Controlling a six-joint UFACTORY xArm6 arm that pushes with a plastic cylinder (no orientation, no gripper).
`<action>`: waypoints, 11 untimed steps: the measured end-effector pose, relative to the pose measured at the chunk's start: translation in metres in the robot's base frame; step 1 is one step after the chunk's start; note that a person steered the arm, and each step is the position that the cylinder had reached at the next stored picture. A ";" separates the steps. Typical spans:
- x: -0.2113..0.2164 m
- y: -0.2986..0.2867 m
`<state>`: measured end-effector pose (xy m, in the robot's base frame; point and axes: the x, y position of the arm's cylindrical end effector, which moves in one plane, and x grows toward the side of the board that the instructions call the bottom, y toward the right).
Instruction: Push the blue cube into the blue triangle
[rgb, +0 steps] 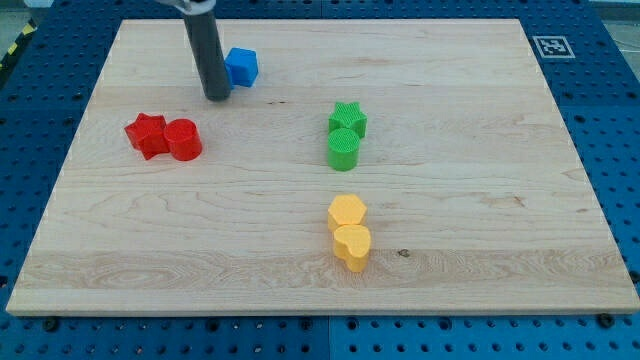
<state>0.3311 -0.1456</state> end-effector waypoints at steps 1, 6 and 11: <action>-0.037 -0.023; -0.036 0.038; -0.082 0.095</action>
